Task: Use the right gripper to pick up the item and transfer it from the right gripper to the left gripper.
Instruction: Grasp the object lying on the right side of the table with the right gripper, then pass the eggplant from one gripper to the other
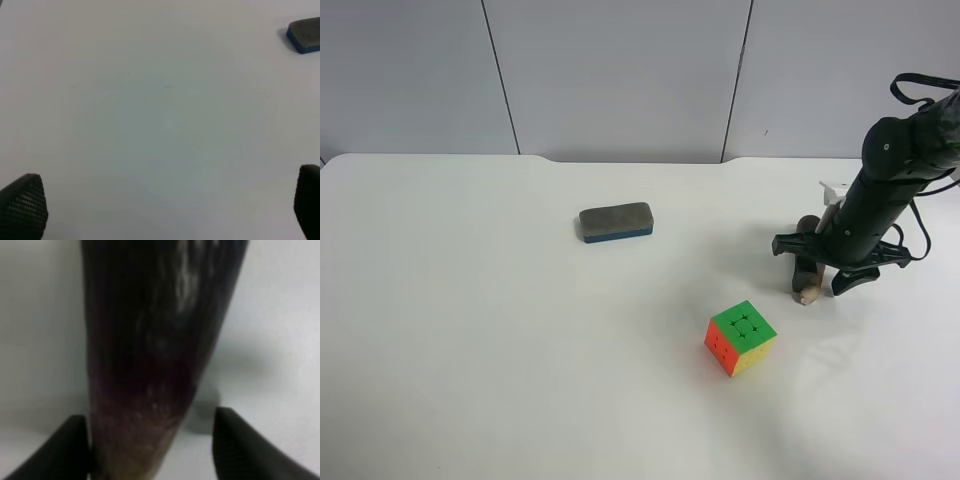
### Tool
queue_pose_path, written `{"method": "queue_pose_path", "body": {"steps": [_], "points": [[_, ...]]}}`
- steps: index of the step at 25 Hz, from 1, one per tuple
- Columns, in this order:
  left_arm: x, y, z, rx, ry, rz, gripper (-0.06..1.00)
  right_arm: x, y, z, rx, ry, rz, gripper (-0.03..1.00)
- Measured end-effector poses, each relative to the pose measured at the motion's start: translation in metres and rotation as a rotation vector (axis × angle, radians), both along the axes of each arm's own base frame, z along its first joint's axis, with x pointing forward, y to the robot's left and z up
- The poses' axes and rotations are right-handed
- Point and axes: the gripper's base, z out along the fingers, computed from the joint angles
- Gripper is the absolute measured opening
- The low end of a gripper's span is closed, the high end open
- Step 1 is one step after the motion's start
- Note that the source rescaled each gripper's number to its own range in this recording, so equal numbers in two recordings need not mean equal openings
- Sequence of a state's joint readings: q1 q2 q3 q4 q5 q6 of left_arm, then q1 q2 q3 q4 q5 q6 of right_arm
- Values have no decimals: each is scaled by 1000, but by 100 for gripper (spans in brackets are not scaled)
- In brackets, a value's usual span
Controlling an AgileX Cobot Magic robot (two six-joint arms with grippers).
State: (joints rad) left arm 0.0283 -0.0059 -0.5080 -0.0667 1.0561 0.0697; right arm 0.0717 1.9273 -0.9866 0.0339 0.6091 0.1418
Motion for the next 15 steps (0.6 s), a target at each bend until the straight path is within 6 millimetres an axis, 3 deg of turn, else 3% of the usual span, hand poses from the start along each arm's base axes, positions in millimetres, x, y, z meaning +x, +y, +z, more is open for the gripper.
{"method": "queue_pose_path", "body": {"steps": [4, 15], "points": [[0, 0, 0, 0, 0, 0, 100, 1, 0, 0, 1, -14, 1, 0], [0, 0, 0, 0, 0, 0, 100, 1, 0, 4, 0, -18, 13, 0]]}}
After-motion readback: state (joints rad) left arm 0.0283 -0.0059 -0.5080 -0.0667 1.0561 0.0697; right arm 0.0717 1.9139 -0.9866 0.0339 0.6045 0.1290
